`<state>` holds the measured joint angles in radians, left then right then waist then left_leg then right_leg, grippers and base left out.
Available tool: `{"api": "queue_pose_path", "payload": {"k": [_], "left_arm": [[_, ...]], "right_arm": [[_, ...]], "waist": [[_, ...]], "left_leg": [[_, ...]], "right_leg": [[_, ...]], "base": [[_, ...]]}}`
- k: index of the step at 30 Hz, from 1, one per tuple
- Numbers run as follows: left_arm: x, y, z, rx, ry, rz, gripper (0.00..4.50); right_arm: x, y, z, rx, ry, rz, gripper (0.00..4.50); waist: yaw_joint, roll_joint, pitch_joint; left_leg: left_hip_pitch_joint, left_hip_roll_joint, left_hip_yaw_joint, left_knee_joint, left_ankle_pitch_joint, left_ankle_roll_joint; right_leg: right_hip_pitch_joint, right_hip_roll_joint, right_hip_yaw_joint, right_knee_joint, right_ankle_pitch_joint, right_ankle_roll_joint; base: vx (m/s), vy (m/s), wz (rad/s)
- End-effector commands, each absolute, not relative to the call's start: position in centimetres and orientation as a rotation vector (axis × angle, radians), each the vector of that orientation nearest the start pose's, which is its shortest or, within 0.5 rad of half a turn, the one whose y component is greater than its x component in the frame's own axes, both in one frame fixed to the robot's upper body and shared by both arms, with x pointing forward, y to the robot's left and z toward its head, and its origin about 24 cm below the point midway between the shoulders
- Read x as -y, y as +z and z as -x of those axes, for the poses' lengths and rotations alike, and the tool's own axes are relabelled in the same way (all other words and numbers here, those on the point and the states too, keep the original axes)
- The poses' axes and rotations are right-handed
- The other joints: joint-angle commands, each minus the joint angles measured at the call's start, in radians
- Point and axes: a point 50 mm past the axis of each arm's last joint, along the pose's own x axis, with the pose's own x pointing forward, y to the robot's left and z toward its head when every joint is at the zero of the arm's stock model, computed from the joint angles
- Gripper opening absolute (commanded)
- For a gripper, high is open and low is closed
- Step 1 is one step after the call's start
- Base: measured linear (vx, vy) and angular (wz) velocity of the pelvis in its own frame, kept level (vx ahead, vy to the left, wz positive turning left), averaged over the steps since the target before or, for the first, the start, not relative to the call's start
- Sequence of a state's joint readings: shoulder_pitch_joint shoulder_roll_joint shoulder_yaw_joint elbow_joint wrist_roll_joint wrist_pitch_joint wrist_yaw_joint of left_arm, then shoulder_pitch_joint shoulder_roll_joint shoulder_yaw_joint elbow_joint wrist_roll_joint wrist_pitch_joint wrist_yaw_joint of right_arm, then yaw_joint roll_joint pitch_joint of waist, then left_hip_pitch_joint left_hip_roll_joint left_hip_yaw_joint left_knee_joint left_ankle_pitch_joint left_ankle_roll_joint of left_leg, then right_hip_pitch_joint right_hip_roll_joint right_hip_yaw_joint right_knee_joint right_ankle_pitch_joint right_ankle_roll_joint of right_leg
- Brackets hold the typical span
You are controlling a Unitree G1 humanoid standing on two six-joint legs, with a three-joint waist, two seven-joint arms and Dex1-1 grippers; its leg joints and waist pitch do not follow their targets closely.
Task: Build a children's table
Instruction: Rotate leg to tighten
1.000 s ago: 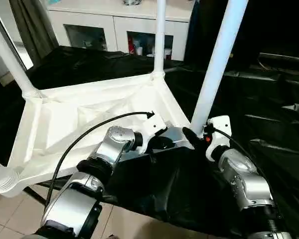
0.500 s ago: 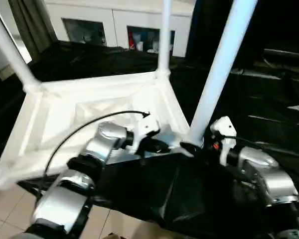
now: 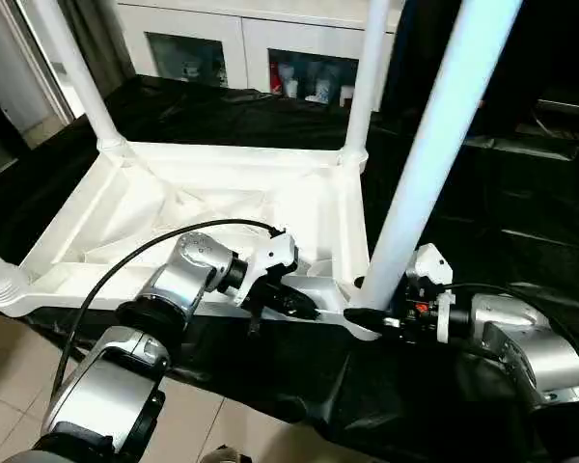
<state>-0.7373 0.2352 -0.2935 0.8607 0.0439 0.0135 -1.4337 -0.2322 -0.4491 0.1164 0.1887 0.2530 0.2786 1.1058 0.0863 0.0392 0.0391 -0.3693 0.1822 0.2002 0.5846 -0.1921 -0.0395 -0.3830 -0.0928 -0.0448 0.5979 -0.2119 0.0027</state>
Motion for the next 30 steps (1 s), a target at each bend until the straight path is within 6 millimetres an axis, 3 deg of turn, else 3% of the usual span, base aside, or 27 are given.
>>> {"api": "queue_pose_path", "payload": {"k": [1, 5, 6, 9, 10, 11, 12, 13, 14, 17, 20, 22, 24, 27, 28, 29, 30], "left_arm": [[-9.8, 4.2, -31.7, -0.515, -1.604, -0.299, 0.0], [-9.5, 4.3, -31.9, -0.495, -1.58, -0.28, 0.0], [-9.5, 4.3, -31.9, -0.495, -1.58, -0.28, 0.0], [-8.2, 4.1, -32.7, -0.436, -1.436, -0.264, 0.0], [-8.2, 4.1, -32.7, -0.436, -1.436, -0.264, 0.0], [-7.0, 3.8, -33.1, -0.416, -1.351, -0.271, 0.0], [-6.9, 3.8, -33.1, -0.416, -1.348, -0.271, 0.0], [-6.3, 3.7, -33.0, -0.41, -1.329, -0.271, 0.0], [-5.8, 3.6, -33.0, -0.407, -1.324, -0.265, 0.0], [-3.9, 3.5, -32.4, -0.395, -1.345, -0.239, 0.0], [-2.3, 3.5, -31.8, -0.379, -1.376, -0.232, 0.0], [-2.1, 3.5, -31.8, -0.377, -1.376, -0.243, 0.0], [-2.7, 3.5, -32.0, -0.378, -1.373, -0.26, 0.0], [-3.1, 3.5, -32.1, -0.383, -1.368, -0.272, 0.0], [-3.5, 3.5, -32.2, -0.387, -1.372, -0.277, 0.0], [-3.9, 3.5, -32.2, -0.393, -1.384, -0.281, 0.0], [-4.4, 3.5, -32.1, -0.396, -1.402, -0.287, 0.0]], "right_arm": [[16.3, 4.0, -25.6, -0.38, 1.195, 0.031, 2.73], [16.3, 3.9, -25.6, -0.381, 1.151, 0.024, 2.67], [16.3, 3.9, -25.6, -0.381, 1.151, 0.024, 2.67], [16.1, 2.2, -26.8, -0.401, 0.896, -0.004, 2.66], [16.1, 2.2, -26.8, -0.401, 0.896, -0.004, 2.66], [15.5, 0.9, -27.4, -0.43, 0.708, -0.052, 2.66], [15.5, 0.8, -27.5, -0.431, 0.702, -0.054, 2.66], [15.2, 0.4, -27.7, -0.442, 0.637, -0.072, 2.66], [14.8, 0.2, -27.9, -0.448, 0.588, -0.081, 2.66], [13.4, -0.1, -28.6, -0.454, 0.503, -0.108, 2.65], [11.3, 0.3, -29.2, -0.423, 0.515, -0.11, 2.65], [10.6, 0.6, -29.3, -0.395, 0.546, -0.098, 2.65], [10.5, 1.0, -29.4, -0.372, 0.576, -0.106, 3.35], [10.7, 1.1, -29.4, -0.364, 0.581, -0.109, 3.41], [11.0, 1.3, -29.5, -0.355, 0.592, -0.093, 3.71], [11.3, 1.6, -29.5, -0.344, 0.608, -0.082, 3.71], [11.7, 1.8, -29.5, -0.338, 0.632, -0.079, 3.71]], "waist": [[-0.005, 0.008, -0.057], [-0.008, -0.002, -0.057], [-0.006, 0.001, -0.057], [-0.01, -0.001, -0.051], [-0.016, -0.006, -0.049], [-0.021, -0.01, -0.045], [-0.025, -0.013, -0.044], [-0.034, -0.009, -0.042], [-0.042, -0.012, -0.04], [-0.052, -0.014, -0.038], [-0.061, -0.012, -0.034], [-0.062, -0.013, -0.036], [-0.06, -0.011, -0.038], [-0.058, -0.012, -0.041], [-0.055, -0.004, -0.041], [-0.056, -0.008, -0.041], [-0.055, -0.004, -0.043]], "left_leg": [[0.018, 0.056, -0.021, -0.063, -0.153, 0.074], [0.014, 0.052, -0.019, -0.061, -0.15, 0.086], [0.014, 0.052, -0.02, -0.062, -0.155, 0.085], [0.015, 0.053, -0.021, -0.068, -0.188, 0.065], [0.017, 0.05, -0.022, -0.07, -0.218, 0.044], [0.018, 0.05, -0.025, -0.076, -0.249, 0.025], [0.021, 0.051, -0.026, -0.079, -0.259, 0.012], [0.023, 0.05, -0.029, -0.083, -0.298, -0.006], [0.022, 0.051, -0.032, -0.088, -0.318, -0.017], [0.022, 0.048, -0.033, -0.09, -0.345, -0.02], [0.024, 0.045, -0.039, -0.094, -0.402, -0.025], [0.022, 0.045, -0.04, -0.096, -0.394, -0.021], [0.024, 0.046, -0.038, -0.097, -0.383, -0.014], [0.024, 0.047, -0.034, -0.096, -0.344, -0.004], [0.024, 0.047, -0.033, -0.096, -0.334, -0.001], [0.022, 0.046, -0.031, -0.095, -0.329, 0.001], [0.021, 0.046, -0.031, -0.093, -0.315, 0.007]], "right_leg": [[0.043, -0.056, 0.033, -0.052, 0.043, -0.304], [0.045, -0.055, 0.032, -0.054, 0.05, -0.303], [0.045, -0.058, 0.032, -0.055, 0.033, -0.301], [0.039, -0.056, 0.032, -0.063, -0.059, -0.287], [0.035, -0.059, 0.034, -0.07, -0.128, -0.273], [0.035, -0.062, 0.035, -0.077, -0.211, -0.252], [0.031, -0.061, 0.035, -0.08, -0.241, -0.242], [0.028, -0.061, 0.036, -0.087, -0.301, -0.224], [0.028, -0.06, 0.036, -0.09, -0.333, -0.206], [0.024, -0.06, 0.038, -0.097, -0.363, -0.185], [0.018, -0.063, 0.039, -0.11, -0.467, -0.147], [0.02, -0.062, 0.039, -0.11, -0.442, -0.141], [0.02, -0.061, 0.041, -0.109, -0.401, -0.151], [0.023, -0.059, 0.041, -0.103, -0.319, -0.176], [0.024, -0.06, 0.042, -0.101, -0.292, -0.189], [0.025, -0.058, 0.041, -0.1, -0.28, -0.192], [0.029, -0.059, 0.041, -0.098, -0.253, -0.198]], "base": [[0.0, 0.0, 0.0], [0.0, 0.0, 0.0], [0.0, 0.0, 0.0], [0.0, 0.0, 0.0], [0.0, 0.0, 0.0], [0.0, 0.0, 0.0], [0.0, 0.0, 0.0], [0.0, 0.0, 0.0], [0.0, 0.0, 0.0], [0.0, 0.0, 0.0], [0.0, 0.0, 0.0], [0.0, 0.0, 0.0], [0.0, 0.0, 0.0], [0.0, 0.0, 0.0], [0.0, 0.0, 0.0], [0.0, 0.0, 0.0], [0.0, 0.0, 0.0]]}}
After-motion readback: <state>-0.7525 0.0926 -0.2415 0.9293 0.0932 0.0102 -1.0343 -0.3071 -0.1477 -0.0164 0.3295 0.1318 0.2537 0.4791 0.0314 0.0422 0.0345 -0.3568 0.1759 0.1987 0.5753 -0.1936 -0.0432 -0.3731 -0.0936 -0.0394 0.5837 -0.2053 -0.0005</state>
